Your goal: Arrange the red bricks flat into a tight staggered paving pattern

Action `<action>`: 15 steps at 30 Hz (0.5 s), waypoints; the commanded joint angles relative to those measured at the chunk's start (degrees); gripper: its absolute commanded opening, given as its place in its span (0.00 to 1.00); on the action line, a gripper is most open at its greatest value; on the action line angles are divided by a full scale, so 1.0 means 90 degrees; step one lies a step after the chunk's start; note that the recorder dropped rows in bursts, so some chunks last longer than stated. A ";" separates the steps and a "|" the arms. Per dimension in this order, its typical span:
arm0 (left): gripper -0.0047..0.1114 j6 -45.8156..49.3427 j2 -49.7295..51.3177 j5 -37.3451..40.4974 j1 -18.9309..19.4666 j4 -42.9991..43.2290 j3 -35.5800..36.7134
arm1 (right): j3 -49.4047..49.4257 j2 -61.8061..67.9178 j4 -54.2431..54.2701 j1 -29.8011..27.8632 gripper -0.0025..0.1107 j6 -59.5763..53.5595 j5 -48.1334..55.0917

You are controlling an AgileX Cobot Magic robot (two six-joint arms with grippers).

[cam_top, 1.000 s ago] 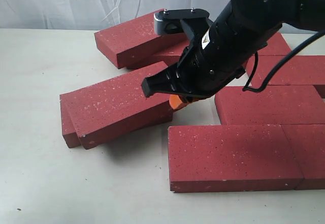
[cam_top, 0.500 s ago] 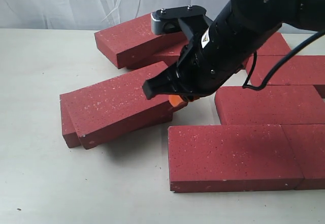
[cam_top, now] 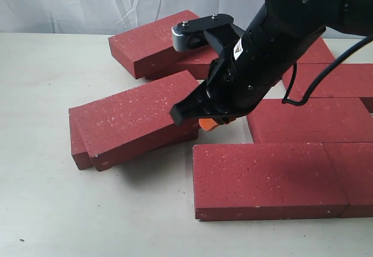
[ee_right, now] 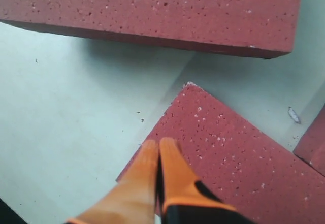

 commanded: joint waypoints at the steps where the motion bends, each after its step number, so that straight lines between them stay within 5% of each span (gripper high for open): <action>1: 0.04 -0.0015 -0.0028 -0.0321 0.0029 -0.0036 0.0025 | 0.0023 -0.0043 -0.0028 -0.0027 0.02 -0.0139 0.0014; 6: 0.04 -0.0015 -0.0028 -0.0163 0.0029 -0.0049 -0.0047 | 0.0023 -0.0043 -0.0004 -0.0027 0.02 -0.0149 -0.0187; 15: 0.04 -0.0101 0.1311 0.2881 0.0029 -0.0684 -0.1635 | 0.0023 -0.0043 -0.0004 -0.0027 0.02 -0.0149 -0.0115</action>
